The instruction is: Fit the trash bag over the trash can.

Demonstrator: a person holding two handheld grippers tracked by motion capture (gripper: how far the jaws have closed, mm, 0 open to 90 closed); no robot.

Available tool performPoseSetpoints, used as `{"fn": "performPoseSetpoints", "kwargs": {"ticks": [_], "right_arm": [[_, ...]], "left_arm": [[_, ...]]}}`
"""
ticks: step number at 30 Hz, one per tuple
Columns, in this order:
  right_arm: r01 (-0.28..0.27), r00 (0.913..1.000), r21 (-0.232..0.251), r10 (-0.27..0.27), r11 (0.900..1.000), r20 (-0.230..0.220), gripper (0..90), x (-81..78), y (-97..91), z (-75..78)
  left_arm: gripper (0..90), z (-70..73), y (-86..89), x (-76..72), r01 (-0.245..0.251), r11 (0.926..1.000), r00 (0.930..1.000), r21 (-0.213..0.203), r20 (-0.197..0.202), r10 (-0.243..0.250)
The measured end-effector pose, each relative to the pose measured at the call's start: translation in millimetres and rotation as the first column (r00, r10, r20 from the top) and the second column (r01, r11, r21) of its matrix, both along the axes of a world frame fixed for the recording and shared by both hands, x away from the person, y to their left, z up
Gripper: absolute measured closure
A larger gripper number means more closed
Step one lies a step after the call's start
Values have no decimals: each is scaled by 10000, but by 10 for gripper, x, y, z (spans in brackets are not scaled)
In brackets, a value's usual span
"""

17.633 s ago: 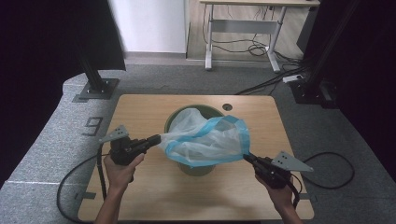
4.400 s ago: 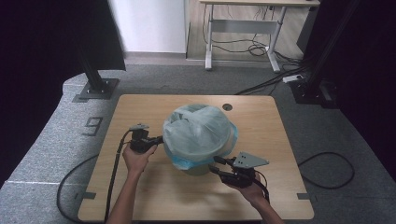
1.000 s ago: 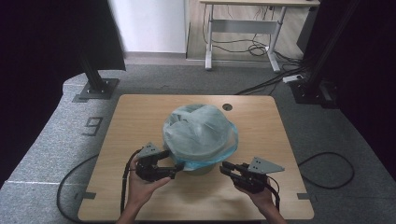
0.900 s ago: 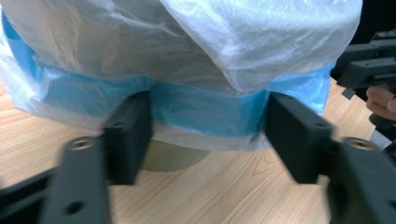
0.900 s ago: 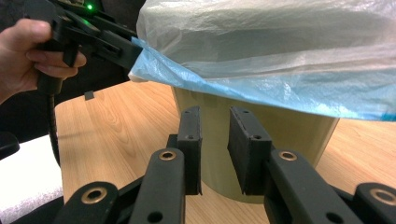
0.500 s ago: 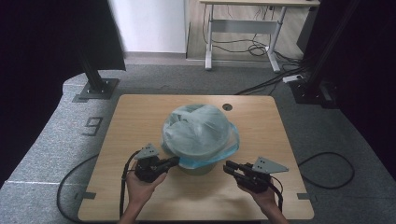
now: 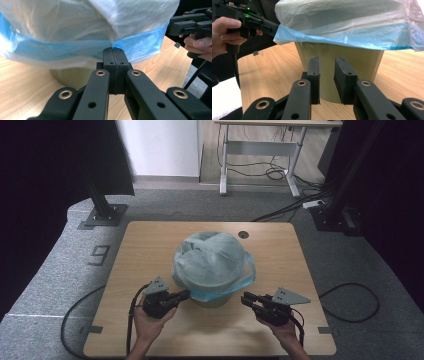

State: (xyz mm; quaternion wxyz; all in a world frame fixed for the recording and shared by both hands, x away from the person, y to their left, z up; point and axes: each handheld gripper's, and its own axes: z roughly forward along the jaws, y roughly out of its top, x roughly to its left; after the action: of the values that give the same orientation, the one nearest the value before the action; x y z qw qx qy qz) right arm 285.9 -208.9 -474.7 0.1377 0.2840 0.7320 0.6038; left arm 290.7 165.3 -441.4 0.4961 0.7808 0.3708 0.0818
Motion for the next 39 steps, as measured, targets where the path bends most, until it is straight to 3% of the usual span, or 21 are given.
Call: {"fn": "performPoseSetpoints", "kwargs": {"ticks": [9,14,15,16,17,18,20,23,27,28,30,32,34,36,37,38,39], "right_arm": [[-4,10000,9,4,10000,-55,738,14,-7,-11],[-1,10000,24,1,10000,-64,738,12,-15,-13],[15,10000,23,-14,10000,-71,738,13,-20,-15],[15,10000,28,-15,10000,-70,737,13,-22,-14],[15,10000,28,-15,10000,-70,737,13,-22,-14],[18,10000,30,-17,10000,-71,737,14,-22,-13],[20,10000,39,-20,10000,-68,737,16,-20,-12],[3,10000,19,-3,10000,-80,737,12,-8,-6],[9,10000,31,-9,10000,-63,737,0,-14,5],[27,10000,54,-27,10000,-45,737,-7,-27,14],[37,10000,55,-37,10000,-43,737,-9,-33,17],[87,10000,93,-86,9999,-18,737,-14,-55,27],[96,10000,103,-96,9999,-10,737,-16,-61,31],[131,9999,130,-132,9998,19,737,-25,-69,43],[131,9999,130,-132,9998,19,737,-25,-69,43],[139,9999,140,-140,9998,40,737,-33,-70,50],[139,9999,140,-140,9998,40,737,-33,-70,50]], "left_arm": [[900,-125,23,-6,-26,9997,9997,244,-256,32],[884,-41,14,-89,-309,9993,9983,230,507,297],[684,-21,9,-103,-383,9989,9974,258,620,366],[592,27,-16,-145,-591,9976,9940,370,947,553],[503,27,-16,-145,-591,9976,9940,370,947,553],[503,51,-39,-160,-727,9965,9922,425,1043,679],[331,96,-101,-156,-887,9945,9913,554,1023,827],[217,123,-215,-86,-912,9941,9931,588,790,864],[258,85,-305,-17,-1148,9906,9925,745,499,1113],[353,56,-318,-8,-1308,9881,9907,809,486,1271],[388,47,-315,-12,-1353,9873,9898,828,551,1310],[555,39,-286,-26,-1436,9867,9879,758,693,1385],[593,39,-279,-25,-1511,9857,9867,746,727,1457],[692,36,-268,-15,-1515,9859,9864,709,743,1463],[692,32,-265,-11,-1471,9867,9870,692,761,1418],[755,28,-264,-6,-1439,9872,9874,684,767,1386],[755,25,-262,0,-1374,9883,9883,667,756,1323]]}}
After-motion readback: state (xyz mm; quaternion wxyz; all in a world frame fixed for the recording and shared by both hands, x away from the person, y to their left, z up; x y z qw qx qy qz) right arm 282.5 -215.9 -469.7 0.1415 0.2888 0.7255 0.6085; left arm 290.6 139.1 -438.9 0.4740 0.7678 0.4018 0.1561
